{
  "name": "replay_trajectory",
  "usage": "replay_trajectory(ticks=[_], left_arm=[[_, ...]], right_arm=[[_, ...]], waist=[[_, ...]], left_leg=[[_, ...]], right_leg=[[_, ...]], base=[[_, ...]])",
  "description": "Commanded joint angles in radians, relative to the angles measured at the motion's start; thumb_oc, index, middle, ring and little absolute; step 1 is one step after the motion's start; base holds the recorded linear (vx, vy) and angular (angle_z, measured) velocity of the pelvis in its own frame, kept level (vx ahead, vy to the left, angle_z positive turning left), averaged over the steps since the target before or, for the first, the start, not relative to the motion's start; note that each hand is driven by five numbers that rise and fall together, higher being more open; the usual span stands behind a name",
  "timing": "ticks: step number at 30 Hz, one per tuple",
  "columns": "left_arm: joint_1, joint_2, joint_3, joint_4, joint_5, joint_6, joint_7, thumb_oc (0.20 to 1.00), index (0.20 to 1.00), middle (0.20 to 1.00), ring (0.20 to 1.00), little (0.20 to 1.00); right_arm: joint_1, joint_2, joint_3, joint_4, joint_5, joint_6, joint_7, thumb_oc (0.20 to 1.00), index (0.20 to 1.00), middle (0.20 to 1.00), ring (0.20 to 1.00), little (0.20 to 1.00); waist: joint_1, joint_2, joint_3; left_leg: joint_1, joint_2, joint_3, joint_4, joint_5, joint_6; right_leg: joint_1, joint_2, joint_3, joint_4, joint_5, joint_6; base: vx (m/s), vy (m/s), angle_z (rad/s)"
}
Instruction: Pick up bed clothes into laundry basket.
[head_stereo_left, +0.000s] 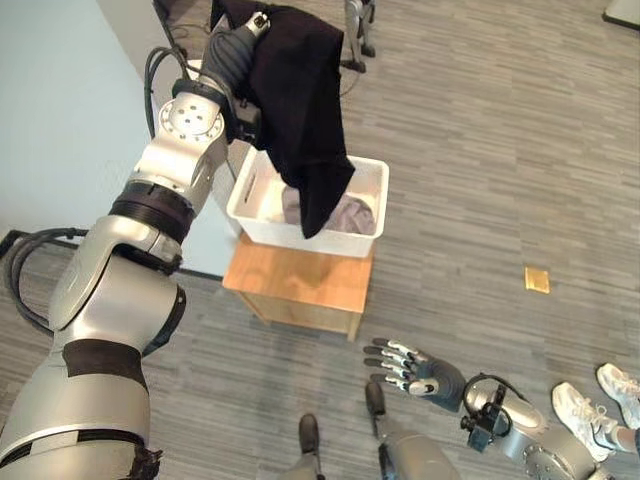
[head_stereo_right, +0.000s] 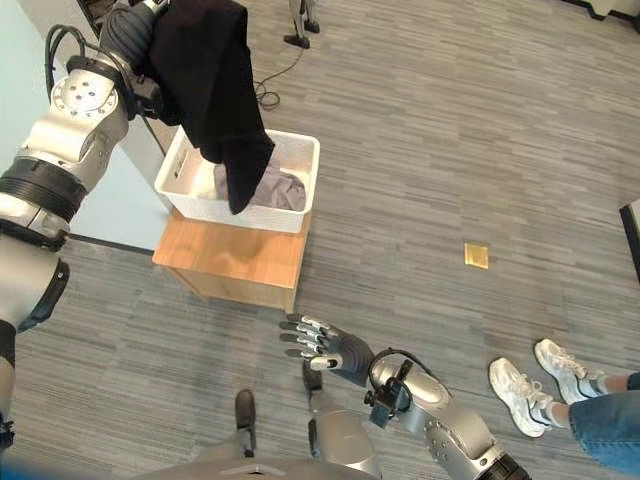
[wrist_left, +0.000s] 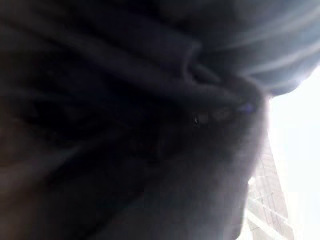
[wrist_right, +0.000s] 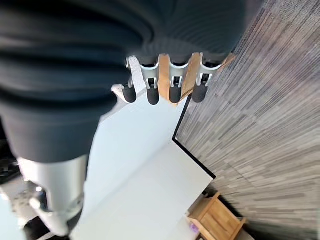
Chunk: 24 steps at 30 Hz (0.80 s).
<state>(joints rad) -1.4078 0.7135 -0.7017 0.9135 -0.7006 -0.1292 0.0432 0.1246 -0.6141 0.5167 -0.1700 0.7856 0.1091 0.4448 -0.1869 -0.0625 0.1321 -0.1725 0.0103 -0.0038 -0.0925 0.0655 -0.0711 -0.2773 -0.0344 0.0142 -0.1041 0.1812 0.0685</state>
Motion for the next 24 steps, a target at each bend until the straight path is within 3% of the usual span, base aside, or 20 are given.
replay_trajectory(ticks=[1, 12, 17, 24], left_arm=[[-0.232, 0.045, 0.025, 0.086, 0.000, -0.091, 0.046, 0.200, 0.200, 0.200, 0.200, 0.200], [-0.477, 0.111, -0.089, 0.177, 0.005, -0.096, 0.082, 0.200, 0.200, 0.200, 0.200, 0.200], [-0.468, 0.132, -0.083, 0.169, 0.013, -0.100, 0.094, 0.200, 0.200, 0.200, 0.200, 0.200], [-0.344, 0.136, -0.003, 0.180, 0.029, -0.096, 0.100, 0.200, 0.200, 0.200, 0.200, 0.200]], right_arm=[[-0.031, -0.044, -0.050, -0.016, 0.008, -0.010, 0.020, 1.000, 1.000, 1.000, 1.000, 1.000], [-0.005, -0.064, -0.066, -0.002, 0.005, -0.015, 0.010, 1.000, 1.000, 1.000, 1.000, 1.000], [0.017, -0.075, -0.078, -0.013, 0.003, -0.022, 0.007, 1.000, 1.000, 1.000, 1.000, 1.000], [0.095, -0.071, -0.102, 0.002, -0.010, -0.057, -0.003, 1.000, 1.000, 1.000, 1.000, 1.000]], waist=[[0.022, 0.053, 0.053], [-0.019, 0.026, 0.119], [-0.026, 0.021, 0.154], [-0.046, -0.043, 0.225]], left_leg=[[0.023, -0.010, 0.010, 0.005, -0.029, -0.008], [-0.079, 0.005, 0.042, 0.005, -0.012, -0.023], [-0.124, 0.002, 0.043, 0.005, -0.005, -0.023], [-0.201, 0.012, 0.038, 0.005, 0.017, -0.027]], right_leg=[[0.097, -0.032, -0.039, 0.017, -0.126, 0.098], [-0.022, -0.012, -0.016, 0.017, -0.091, 0.101], [-0.068, -0.011, -0.009, 0.017, -0.078, 0.101], [-0.138, -0.003, -0.015, 0.017, -0.054, 0.097]], base=[[0.01, -0.013, -0.05], [-0.04, -0.017, -0.13], [-0.04, 0.007, -0.04], [-0.08, -0.039, -0.12]])
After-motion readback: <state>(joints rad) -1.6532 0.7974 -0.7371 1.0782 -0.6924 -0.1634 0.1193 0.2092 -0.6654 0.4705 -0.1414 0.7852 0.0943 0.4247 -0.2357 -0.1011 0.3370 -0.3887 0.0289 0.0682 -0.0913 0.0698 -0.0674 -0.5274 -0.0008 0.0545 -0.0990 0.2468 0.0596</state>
